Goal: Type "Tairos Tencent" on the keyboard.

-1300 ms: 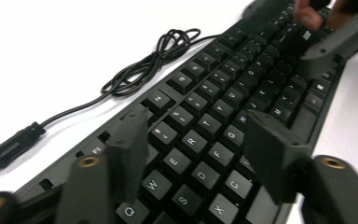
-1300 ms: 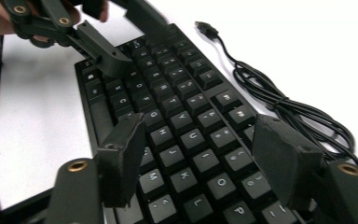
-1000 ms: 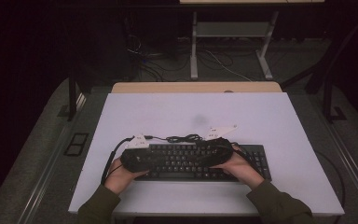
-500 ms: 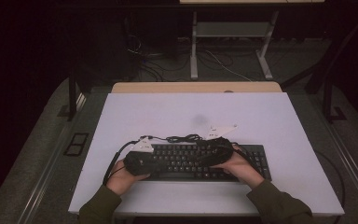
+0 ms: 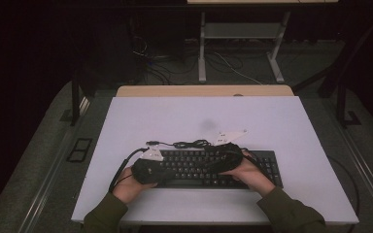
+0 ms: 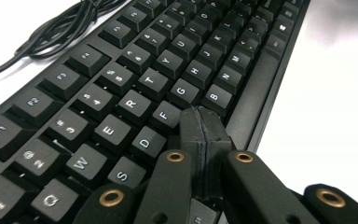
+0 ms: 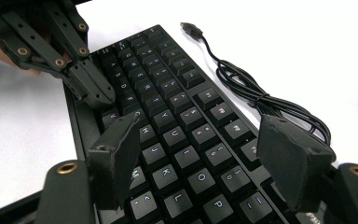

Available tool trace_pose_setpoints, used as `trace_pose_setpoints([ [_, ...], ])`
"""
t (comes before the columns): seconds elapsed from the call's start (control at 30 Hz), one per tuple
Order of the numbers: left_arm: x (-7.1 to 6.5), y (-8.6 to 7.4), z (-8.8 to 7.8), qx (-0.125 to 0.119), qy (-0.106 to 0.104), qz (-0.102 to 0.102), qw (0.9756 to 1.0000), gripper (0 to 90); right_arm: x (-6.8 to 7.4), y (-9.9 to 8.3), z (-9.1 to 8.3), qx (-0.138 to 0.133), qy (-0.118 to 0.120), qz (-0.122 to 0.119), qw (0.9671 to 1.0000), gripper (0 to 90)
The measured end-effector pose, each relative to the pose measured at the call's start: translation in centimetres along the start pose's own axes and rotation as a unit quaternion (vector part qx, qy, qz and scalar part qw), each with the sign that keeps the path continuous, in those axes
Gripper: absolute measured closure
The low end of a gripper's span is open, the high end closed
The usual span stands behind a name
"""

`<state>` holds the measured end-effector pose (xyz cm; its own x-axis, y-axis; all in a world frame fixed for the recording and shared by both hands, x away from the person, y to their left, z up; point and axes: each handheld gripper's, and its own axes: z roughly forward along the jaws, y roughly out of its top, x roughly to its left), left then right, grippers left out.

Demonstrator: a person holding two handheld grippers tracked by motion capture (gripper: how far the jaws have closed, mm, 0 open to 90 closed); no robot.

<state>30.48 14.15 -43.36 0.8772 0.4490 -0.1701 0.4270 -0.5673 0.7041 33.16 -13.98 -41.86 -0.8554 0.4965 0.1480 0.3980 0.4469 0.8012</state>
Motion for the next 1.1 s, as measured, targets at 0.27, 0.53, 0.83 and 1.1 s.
trace_pose_setpoints([
  [0.27,0.0,0.1,-0.2,-0.004,0.000,0.001,1.0000,89.5,0.0,0.0,0.0,-0.002,0.000,0.000,1.0000,29.6],
  [0.53,0.0,0.4,-0.9,-0.021,0.004,-0.005,0.9998,89.4,0.0,0.0,-0.1,-0.002,0.001,0.001,1.0000,29.5],
  [0.83,0.4,0.7,-1.7,-0.035,0.009,-0.014,0.9993,89.4,0.0,0.0,0.0,-0.002,0.001,0.001,1.0000,29.5],
  [1.1,1.4,0.9,-2.2,-0.043,0.025,-0.023,0.9985,89.5,0.1,0.0,0.1,-0.001,0.001,0.002,1.0000,29.5],
])
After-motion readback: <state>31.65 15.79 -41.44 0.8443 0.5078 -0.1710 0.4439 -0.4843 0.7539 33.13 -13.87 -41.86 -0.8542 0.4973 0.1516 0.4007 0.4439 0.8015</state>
